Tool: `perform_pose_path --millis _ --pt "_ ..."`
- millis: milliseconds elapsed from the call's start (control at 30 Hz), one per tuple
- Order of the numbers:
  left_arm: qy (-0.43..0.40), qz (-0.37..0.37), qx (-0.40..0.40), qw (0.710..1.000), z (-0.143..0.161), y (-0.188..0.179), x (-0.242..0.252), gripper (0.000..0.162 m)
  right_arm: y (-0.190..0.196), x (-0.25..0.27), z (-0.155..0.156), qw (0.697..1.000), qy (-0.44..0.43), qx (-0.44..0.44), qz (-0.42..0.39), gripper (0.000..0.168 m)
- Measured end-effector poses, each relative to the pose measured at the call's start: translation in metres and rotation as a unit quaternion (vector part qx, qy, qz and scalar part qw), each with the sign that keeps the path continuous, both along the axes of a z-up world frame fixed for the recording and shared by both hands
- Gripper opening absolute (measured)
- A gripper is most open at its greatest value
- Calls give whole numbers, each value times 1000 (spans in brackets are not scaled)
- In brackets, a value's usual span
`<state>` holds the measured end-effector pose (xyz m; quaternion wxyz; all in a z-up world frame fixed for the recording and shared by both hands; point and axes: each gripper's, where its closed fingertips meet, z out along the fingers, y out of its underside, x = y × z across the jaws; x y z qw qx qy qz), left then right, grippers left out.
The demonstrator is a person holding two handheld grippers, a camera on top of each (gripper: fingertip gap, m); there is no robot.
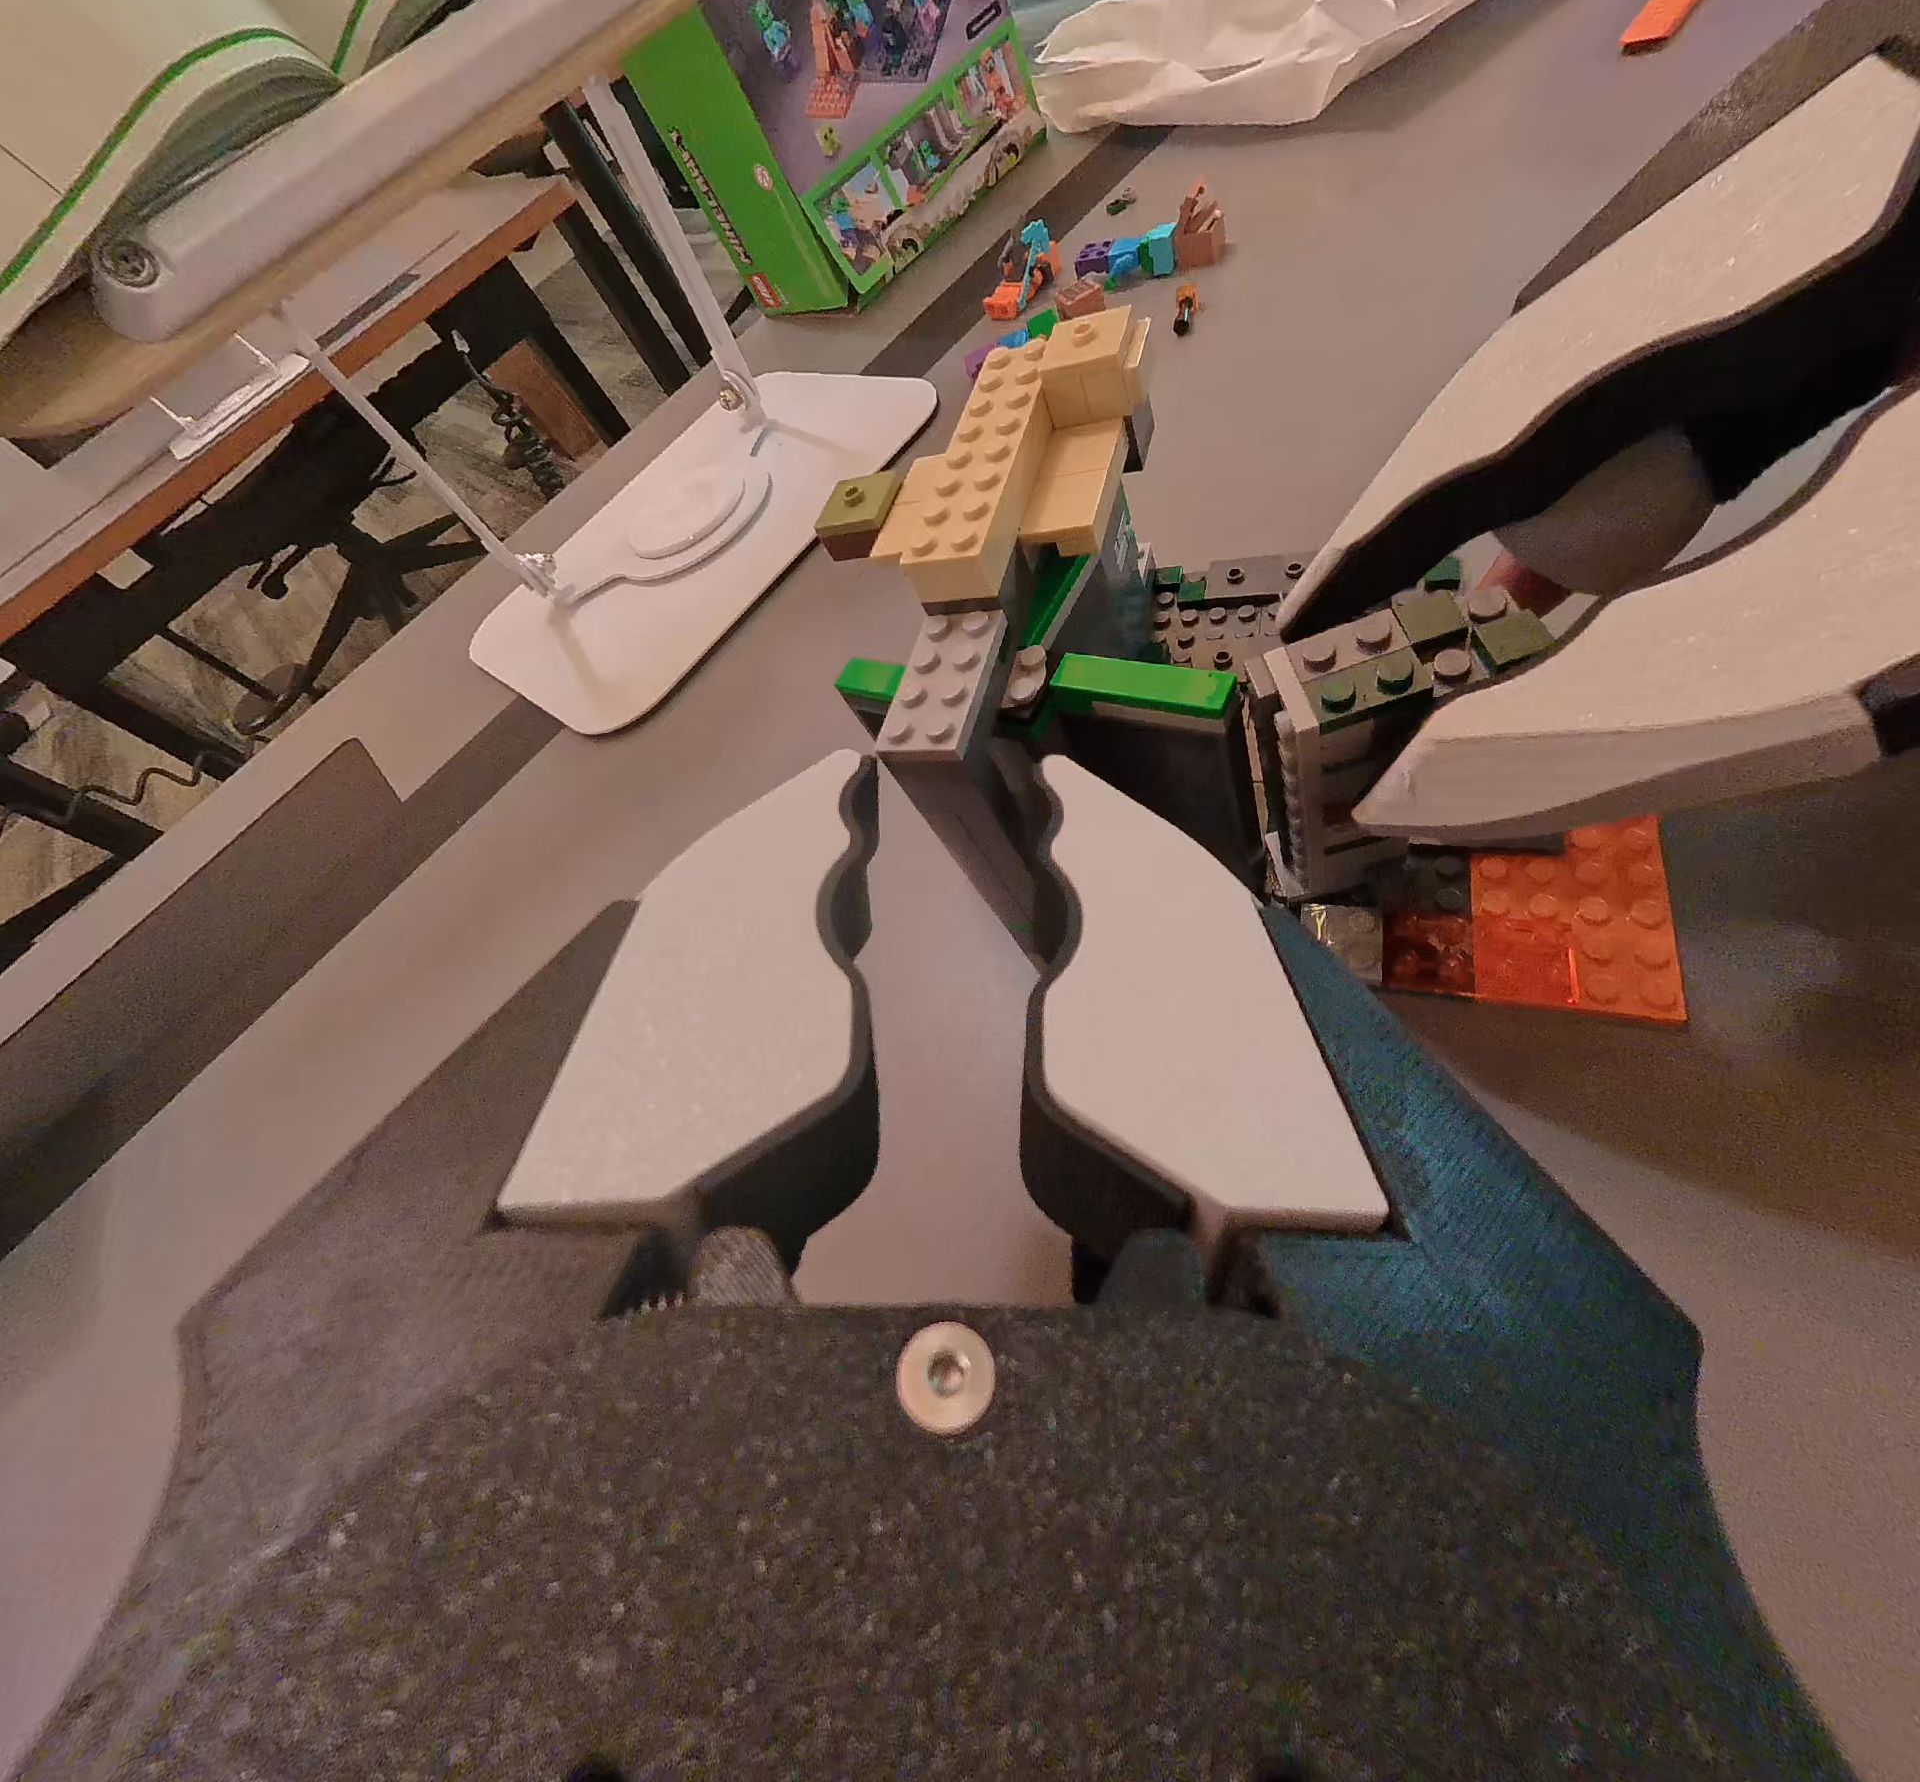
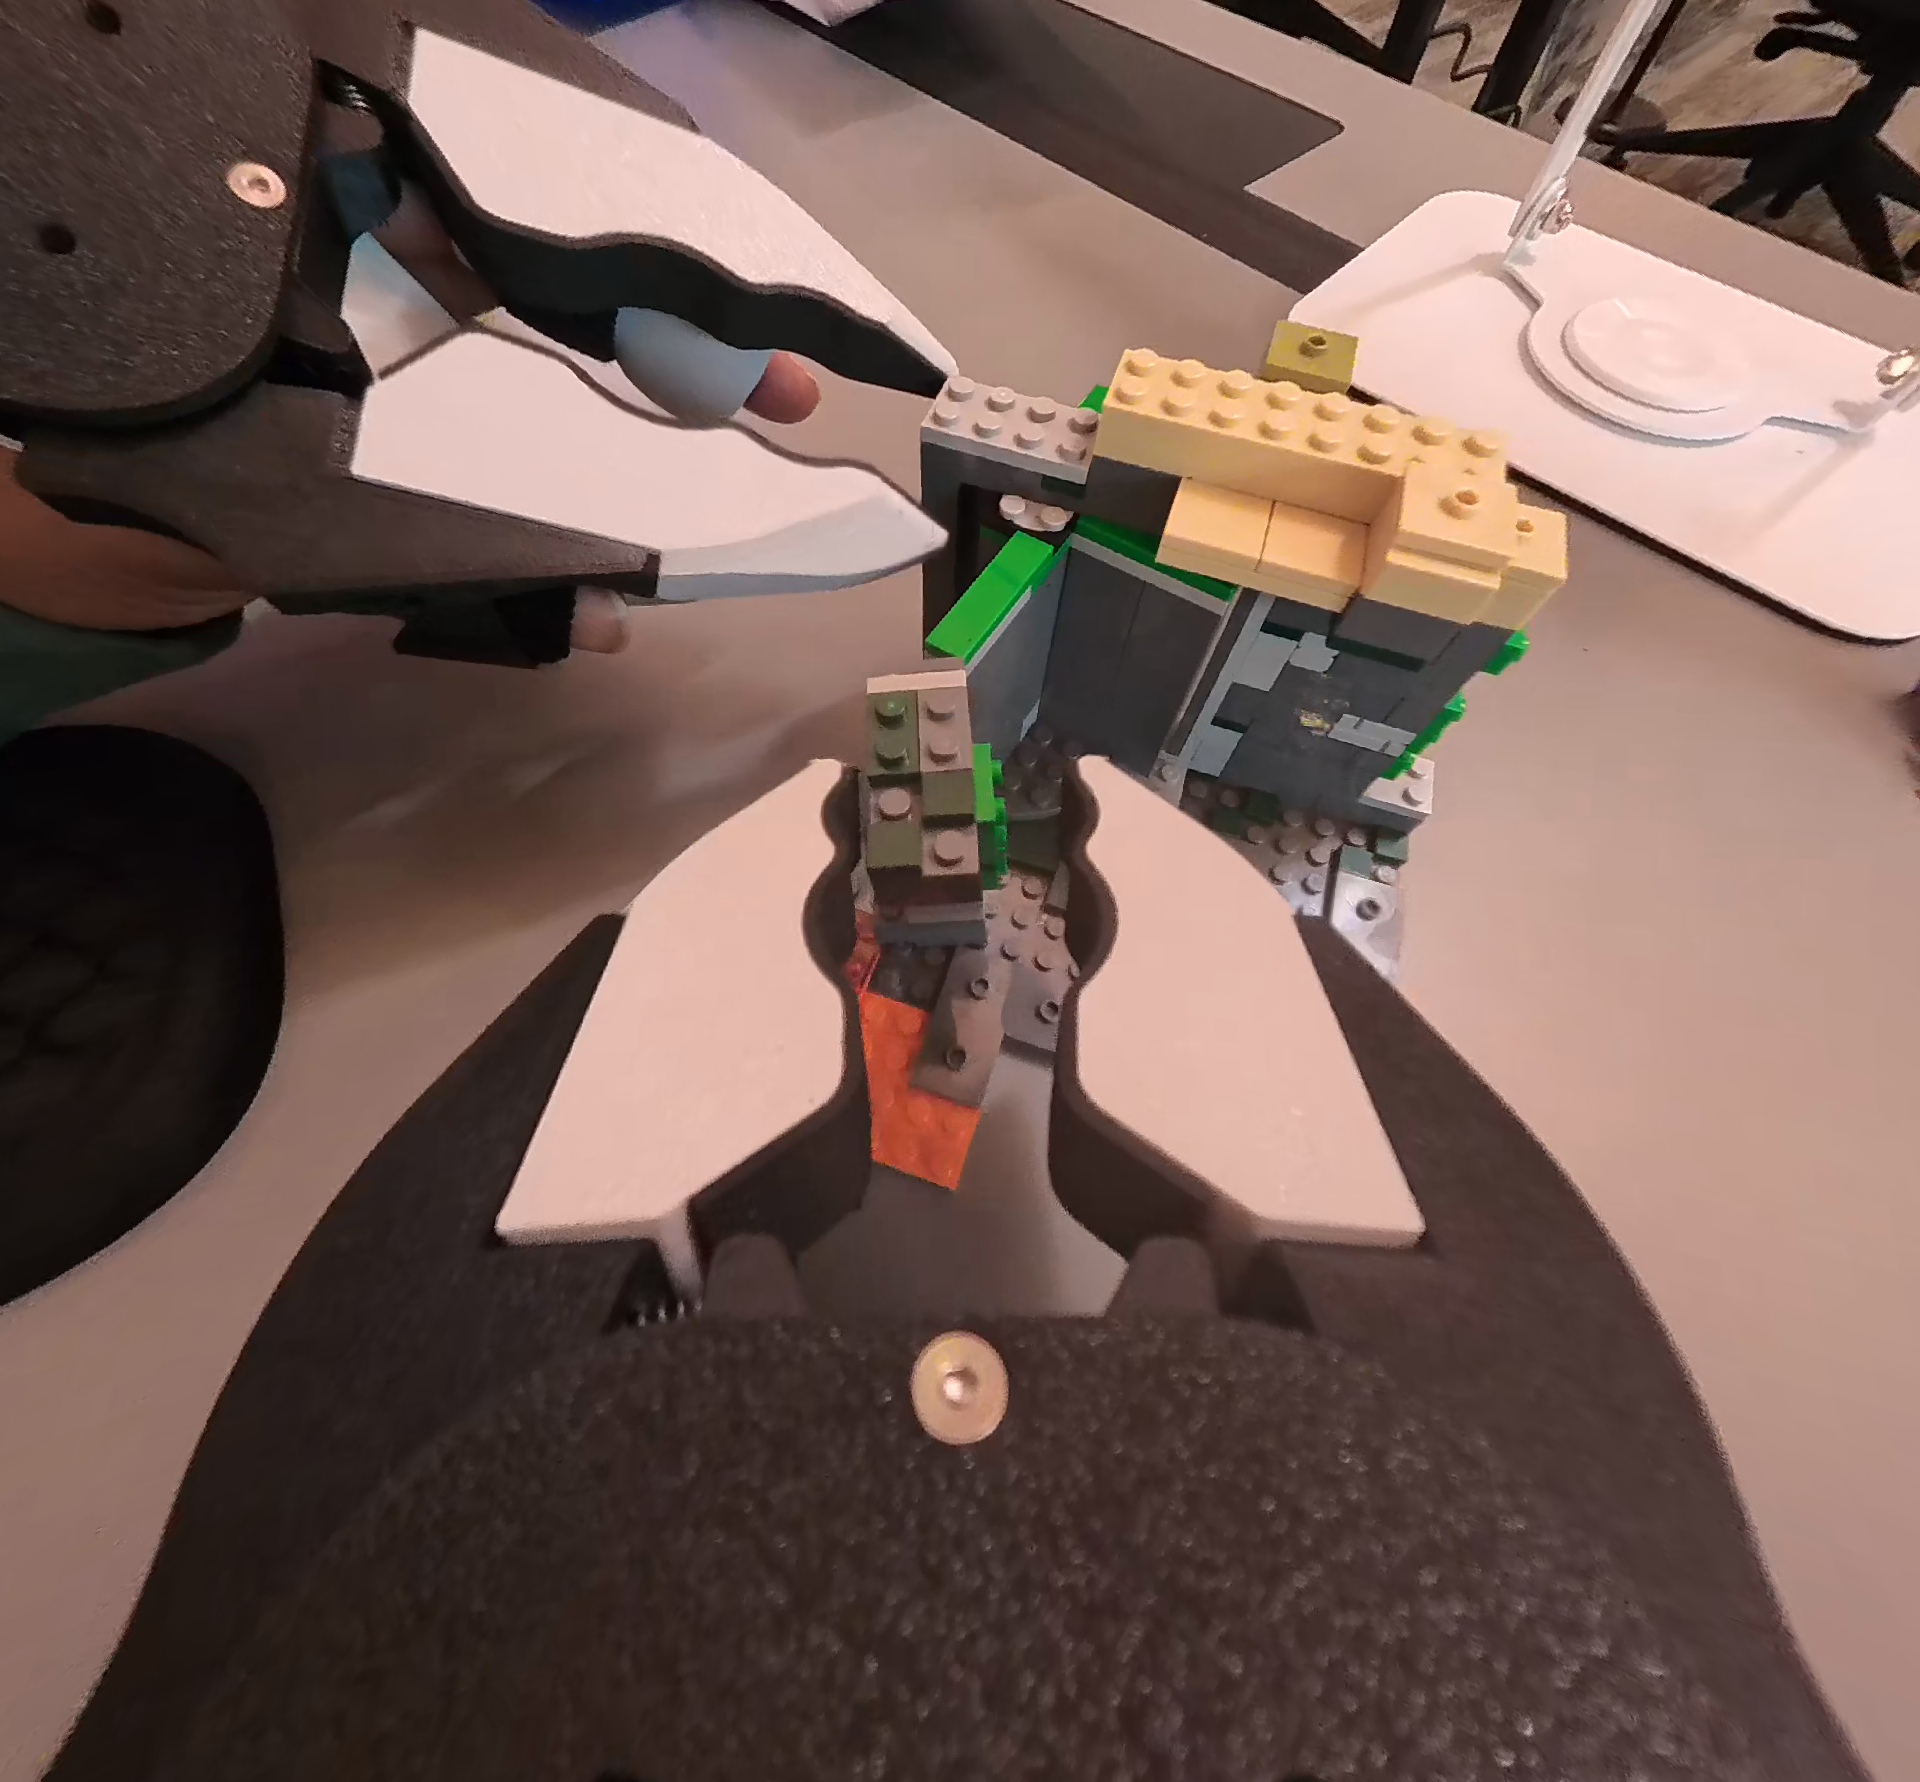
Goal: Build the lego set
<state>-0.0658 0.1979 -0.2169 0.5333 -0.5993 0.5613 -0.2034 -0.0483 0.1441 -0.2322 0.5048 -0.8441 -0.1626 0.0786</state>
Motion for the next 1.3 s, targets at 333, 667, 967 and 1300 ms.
perform_pose_path --millis 333,667,967,1300 --pt "2 0 -13 1000 -5 3 -1 28 -8 4 13 1000 18 11 11 40" --pt "18 -11 -14 1000 -16 2 3 27 -44 14 -4 997 -18 -62 47 41" --pt "21 -9 -13 1000 -17 3 3 28 -52 7 -35 990 -105 -91 39 40" --pt "35 -18 -8 999 -17 -3 1 23 -43 26 -23 990 -104 -93 25 18"
